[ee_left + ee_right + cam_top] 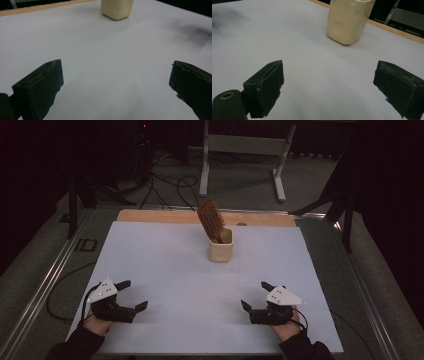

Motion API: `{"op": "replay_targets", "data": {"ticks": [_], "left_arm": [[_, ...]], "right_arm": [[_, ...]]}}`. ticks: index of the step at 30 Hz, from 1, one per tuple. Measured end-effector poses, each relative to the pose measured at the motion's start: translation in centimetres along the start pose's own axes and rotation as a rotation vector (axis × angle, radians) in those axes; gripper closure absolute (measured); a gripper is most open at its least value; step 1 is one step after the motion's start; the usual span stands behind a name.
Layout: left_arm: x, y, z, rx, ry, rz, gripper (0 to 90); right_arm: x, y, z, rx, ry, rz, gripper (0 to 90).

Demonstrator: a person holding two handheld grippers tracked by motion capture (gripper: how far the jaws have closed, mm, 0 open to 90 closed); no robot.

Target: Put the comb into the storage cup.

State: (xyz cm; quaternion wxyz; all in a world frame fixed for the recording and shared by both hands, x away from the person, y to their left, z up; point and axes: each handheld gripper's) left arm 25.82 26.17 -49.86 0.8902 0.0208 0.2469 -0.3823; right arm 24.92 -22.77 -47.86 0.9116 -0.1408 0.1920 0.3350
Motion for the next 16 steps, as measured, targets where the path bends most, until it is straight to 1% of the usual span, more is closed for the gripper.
{"op": "replay_targets", "data": {"ticks": [3, 9, 14, 16], "left_arm": [[-0.48, 0.02, -0.38, 0.014, -0.001, 0.004, 0.2], [-0.87, 0.18, -0.8, 0.006, -0.01, 0.009, 0.2], [-0.92, 0.13, -0.78, 0.003, -0.019, 0.012, 0.2], [-0.93, 0.12, -0.76, 0.006, -0.021, 0.011, 0.2]], "right_arm": [[0.06, 0.0, -0.05, 0.001, 0.0, 0.0, 9.1], [0.14, 0.03, -0.13, 0.005, 0.003, 0.002, 9.1], [0.02, -0.01, -0.16, -0.006, 0.0, 0.004, 9.1], [-0.05, 0.01, -0.12, -0.001, -0.001, 0.003, 9.2]]}}
Point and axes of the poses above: each handheld gripper's, and its own axes: x roughly forward along the jaws, z roughly out of its top, y roughly to its left, and after that the axes turned 3 degrees about -x, right-handed
